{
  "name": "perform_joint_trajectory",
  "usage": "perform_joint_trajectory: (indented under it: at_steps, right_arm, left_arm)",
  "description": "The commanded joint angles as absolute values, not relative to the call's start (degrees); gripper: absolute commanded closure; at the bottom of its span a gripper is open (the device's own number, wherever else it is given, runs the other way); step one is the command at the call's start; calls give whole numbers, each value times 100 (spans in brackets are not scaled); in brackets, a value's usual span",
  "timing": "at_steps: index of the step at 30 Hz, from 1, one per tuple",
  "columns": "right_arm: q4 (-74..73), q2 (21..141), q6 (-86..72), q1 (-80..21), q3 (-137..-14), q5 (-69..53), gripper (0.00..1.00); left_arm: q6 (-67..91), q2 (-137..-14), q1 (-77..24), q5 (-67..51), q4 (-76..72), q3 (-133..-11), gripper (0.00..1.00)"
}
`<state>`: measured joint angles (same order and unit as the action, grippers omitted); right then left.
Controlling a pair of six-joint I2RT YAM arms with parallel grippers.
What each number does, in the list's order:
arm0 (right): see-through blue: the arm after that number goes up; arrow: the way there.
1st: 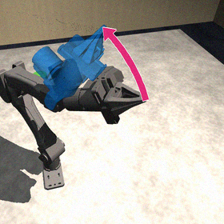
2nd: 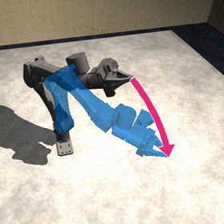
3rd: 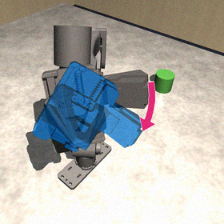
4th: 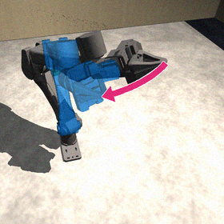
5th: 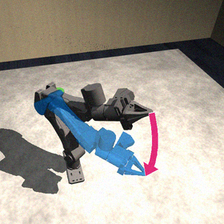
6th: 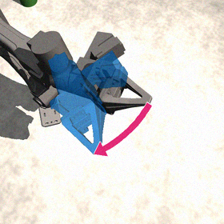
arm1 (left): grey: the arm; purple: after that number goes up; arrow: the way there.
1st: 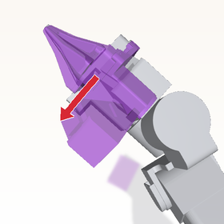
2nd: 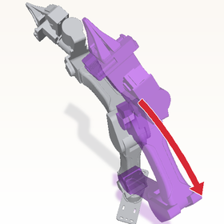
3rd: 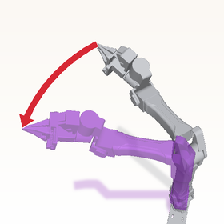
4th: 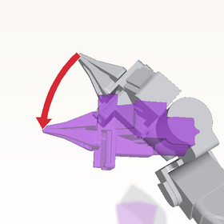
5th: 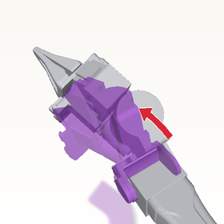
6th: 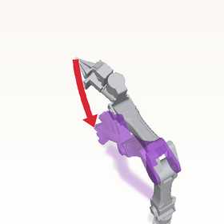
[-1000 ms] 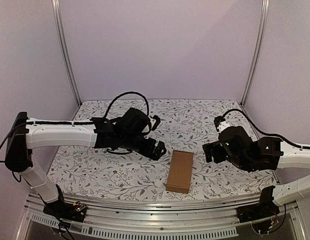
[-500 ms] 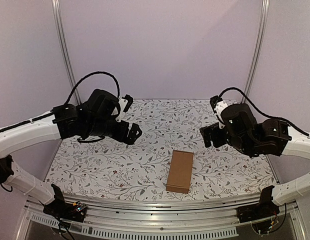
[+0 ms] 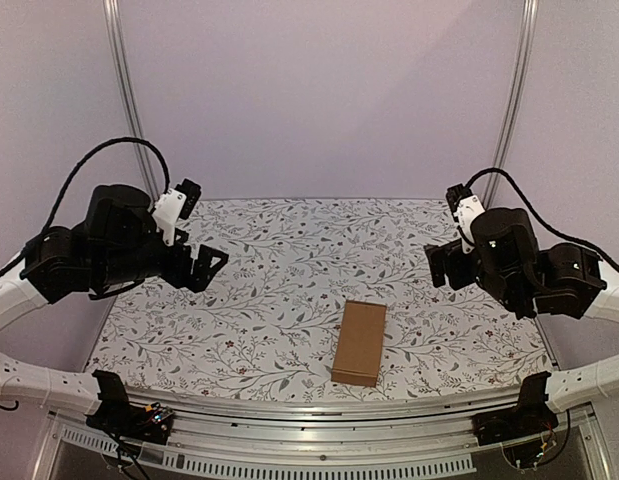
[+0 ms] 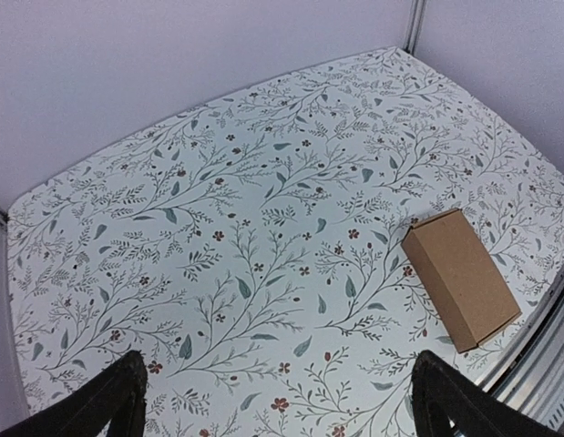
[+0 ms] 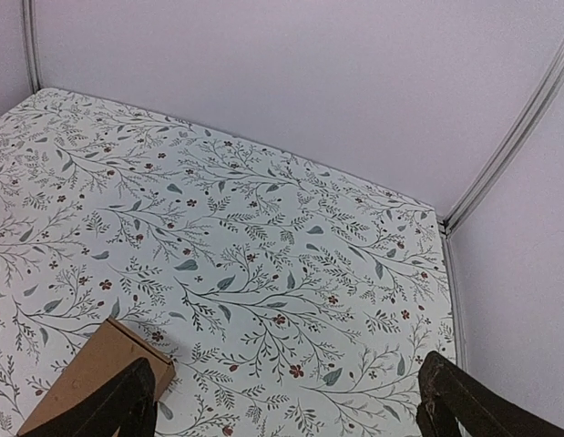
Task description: Fold the paper box
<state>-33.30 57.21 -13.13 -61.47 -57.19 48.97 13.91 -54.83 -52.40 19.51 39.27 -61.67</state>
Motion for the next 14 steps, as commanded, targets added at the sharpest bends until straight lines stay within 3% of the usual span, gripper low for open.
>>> perform_joint_trajectory:
  at_steps: [1,14]
  right_arm:
    - [-3107,5666,-1328,-6156,-5479,5047,1]
    - [-3032,5669,-1419,-6153,-5427,5103,1]
  left_arm:
    - [1134,-5297,-5177,1827,3641,-5856,0]
    - [1190,-5258,-5177,1784,3631,-5799,0]
